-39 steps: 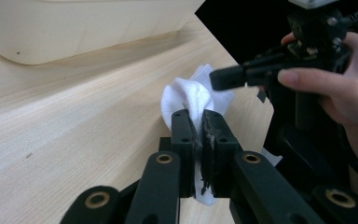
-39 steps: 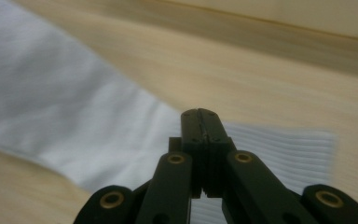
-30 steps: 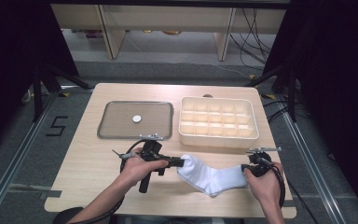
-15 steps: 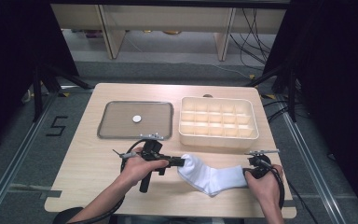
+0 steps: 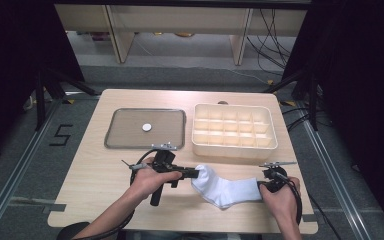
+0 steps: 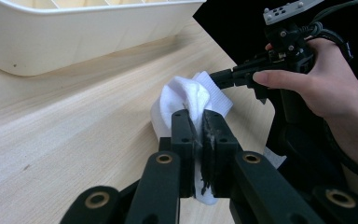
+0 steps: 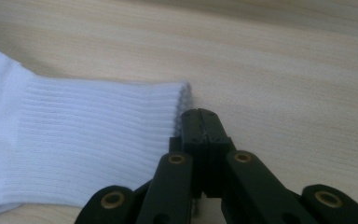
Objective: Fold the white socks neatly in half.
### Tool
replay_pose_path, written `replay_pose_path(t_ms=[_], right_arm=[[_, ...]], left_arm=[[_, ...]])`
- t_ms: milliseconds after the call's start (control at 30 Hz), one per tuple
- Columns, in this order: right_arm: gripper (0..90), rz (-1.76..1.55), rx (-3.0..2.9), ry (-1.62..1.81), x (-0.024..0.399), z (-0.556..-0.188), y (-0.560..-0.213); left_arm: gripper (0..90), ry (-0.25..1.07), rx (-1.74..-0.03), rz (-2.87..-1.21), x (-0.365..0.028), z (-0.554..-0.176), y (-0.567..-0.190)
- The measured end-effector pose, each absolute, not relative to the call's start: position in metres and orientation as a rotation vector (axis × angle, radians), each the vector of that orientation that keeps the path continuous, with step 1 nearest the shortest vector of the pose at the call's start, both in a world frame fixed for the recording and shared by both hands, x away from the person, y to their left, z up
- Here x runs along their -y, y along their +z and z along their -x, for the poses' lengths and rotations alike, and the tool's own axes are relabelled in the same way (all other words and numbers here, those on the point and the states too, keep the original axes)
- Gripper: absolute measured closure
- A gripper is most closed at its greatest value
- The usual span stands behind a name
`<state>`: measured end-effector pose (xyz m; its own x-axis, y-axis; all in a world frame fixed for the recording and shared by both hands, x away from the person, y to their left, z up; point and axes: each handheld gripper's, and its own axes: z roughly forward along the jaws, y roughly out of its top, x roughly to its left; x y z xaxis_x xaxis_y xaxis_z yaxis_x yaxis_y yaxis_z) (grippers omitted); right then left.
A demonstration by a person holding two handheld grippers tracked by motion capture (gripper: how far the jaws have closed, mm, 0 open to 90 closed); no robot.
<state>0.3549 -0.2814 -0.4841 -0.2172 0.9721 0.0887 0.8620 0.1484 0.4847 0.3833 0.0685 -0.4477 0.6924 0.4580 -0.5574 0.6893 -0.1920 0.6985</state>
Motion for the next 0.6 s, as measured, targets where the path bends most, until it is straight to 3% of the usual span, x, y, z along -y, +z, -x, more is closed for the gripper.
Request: replay_pose_path(t_ms=[600], right_arm=[[90.0, -1.79, -2.213, 0.666, 0.27, -0.351, -0.482]], left_arm=[[83.6, -0.269, -0.895, -1.846, -0.065, -0.384, -0.448]])
